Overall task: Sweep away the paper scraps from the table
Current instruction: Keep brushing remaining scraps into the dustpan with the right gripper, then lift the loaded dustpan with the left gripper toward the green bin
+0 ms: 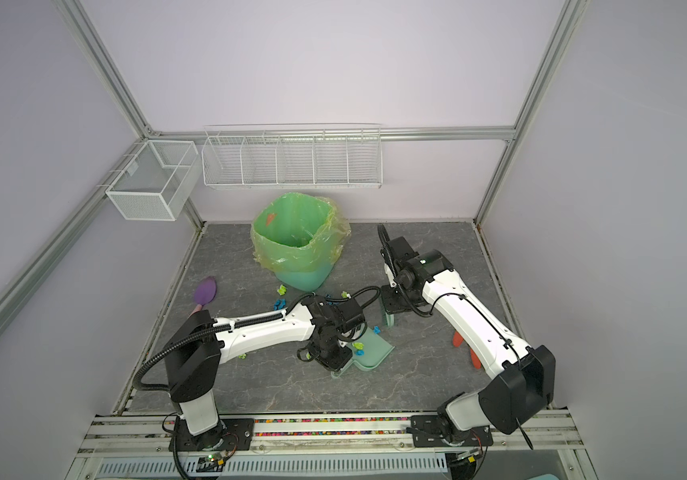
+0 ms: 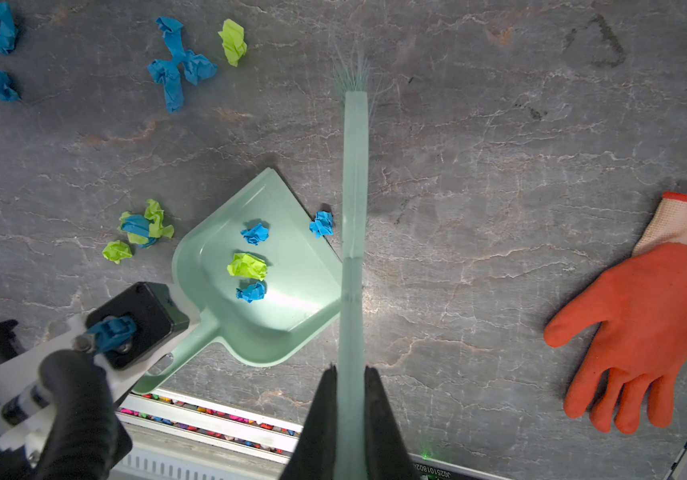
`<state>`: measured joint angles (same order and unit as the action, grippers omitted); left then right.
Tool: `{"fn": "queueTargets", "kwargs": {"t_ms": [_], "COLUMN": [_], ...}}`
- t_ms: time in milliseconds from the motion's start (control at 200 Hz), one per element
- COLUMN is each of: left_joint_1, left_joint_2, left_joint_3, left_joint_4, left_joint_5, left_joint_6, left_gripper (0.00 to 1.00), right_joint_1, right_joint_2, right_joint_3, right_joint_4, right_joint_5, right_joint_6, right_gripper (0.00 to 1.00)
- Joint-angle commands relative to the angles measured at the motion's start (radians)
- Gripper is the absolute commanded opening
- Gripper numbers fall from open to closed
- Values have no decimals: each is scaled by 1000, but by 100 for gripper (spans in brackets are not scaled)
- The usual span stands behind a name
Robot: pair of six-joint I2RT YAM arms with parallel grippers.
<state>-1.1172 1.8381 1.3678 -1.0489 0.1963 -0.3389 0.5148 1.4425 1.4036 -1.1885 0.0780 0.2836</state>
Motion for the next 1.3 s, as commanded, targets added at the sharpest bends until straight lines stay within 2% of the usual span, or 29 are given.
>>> {"fn": "queueTargets", "kwargs": {"t_ms": [0, 525, 750, 850, 1155, 1300], "left_joint_1": [-1, 3, 4, 7, 11, 11], "left_joint_2": [20, 19, 41, 46, 46, 18], "left_joint_3": [-1, -28, -7, 0, 16, 43], "left_joint_4": [-26, -22, -22, -25, -32, -41], "left_joint_5": [21, 12, 12, 9, -6, -52], "left_joint_6": [8, 10, 21, 24, 26, 23], "left_gripper": [0, 0, 0, 0, 0, 0], "right_joint_1": [-2, 19, 35, 40, 31, 7], "right_joint_2": [-2, -41, -109, -151, -269, -309], "right_joint_3": [1, -82, -142, -150, -137, -147], "right_joint_4": [17, 59, 62, 21, -95, -81], "right_joint_5": [-27, -116, -274, -308, -103, -56], "right_joint_6": [-18, -39, -90, -118, -67, -10], "right_gripper": [7, 7, 7, 7, 7, 7]}}
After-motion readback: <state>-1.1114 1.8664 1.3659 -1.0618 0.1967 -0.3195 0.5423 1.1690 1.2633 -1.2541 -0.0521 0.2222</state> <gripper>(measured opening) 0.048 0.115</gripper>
